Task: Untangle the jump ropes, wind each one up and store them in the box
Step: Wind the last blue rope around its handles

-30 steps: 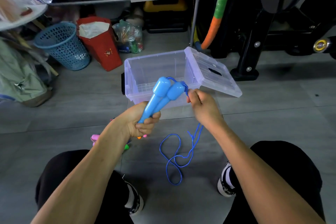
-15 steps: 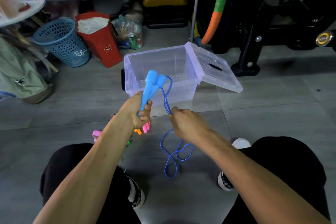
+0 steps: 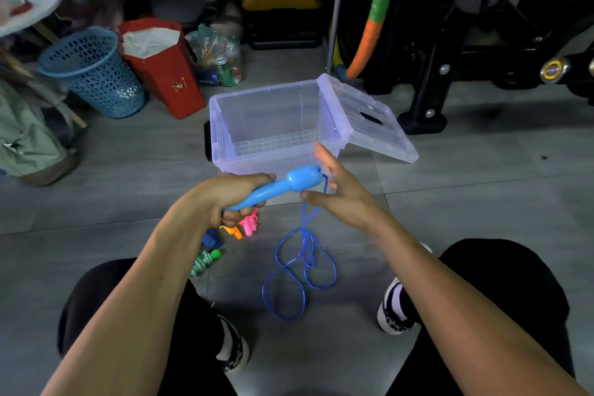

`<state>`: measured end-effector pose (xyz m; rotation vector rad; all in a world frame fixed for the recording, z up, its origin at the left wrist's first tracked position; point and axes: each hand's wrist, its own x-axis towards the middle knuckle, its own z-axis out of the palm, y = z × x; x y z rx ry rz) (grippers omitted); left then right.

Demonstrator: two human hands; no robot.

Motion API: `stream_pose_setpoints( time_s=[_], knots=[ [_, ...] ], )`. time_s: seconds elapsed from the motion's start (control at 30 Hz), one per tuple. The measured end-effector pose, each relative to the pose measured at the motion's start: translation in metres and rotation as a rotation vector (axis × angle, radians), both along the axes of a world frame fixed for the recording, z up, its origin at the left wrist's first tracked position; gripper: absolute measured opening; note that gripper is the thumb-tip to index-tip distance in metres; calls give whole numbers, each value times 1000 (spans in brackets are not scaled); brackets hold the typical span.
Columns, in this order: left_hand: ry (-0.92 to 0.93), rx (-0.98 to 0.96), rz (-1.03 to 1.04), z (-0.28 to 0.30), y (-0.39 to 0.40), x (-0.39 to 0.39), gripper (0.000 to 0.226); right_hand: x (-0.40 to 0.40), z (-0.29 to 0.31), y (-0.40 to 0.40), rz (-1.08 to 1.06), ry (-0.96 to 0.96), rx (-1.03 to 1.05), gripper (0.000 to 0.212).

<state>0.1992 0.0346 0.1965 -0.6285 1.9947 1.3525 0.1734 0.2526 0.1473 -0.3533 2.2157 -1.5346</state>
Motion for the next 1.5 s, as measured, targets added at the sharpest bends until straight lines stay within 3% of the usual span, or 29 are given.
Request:
stream_pose_setpoints(
  time_s=[0.1,0.17,0.3,0.5,0.6,0.67,0.77,0.93,1.1,1.2,1.27,1.4,1.5],
  knots=[
    [-16,79,-28,4,-4,4,43,-2,12,-6,7,1,-96,42],
    [-48,228,13,8,-7,5,41,-4,19,-8,-61,-48,-172,24],
    [-99,581,203,11,-17,3,59,-5,24,-9,-139,-334,-518,30],
    [-129,629,72,13,-10,9,60,-11,32,-2,-271,-299,-650,28],
    [-107,683,32,14,1,14,50,-7,31,-10,-286,-305,-617,29],
    [-59,684,144,11,5,12,49,2,23,-23,-248,-238,-433,31],
    [-3,538,355,1,8,8,49,12,11,-35,-158,-10,-41,34],
    [7,356,509,-20,19,6,42,17,10,-38,35,236,480,34],
    [84,37,538,-36,20,-2,42,37,19,-40,351,365,857,11],
    [274,-472,335,-44,18,-4,53,41,30,-34,408,433,882,11],
    [374,-674,179,-50,20,-5,57,32,36,-23,367,433,841,20],
    [440,-918,-168,-57,27,-3,55,14,42,-2,368,343,720,28],
    [482,-881,-369,-52,27,0,55,6,45,8,377,275,641,14]
  ],
)
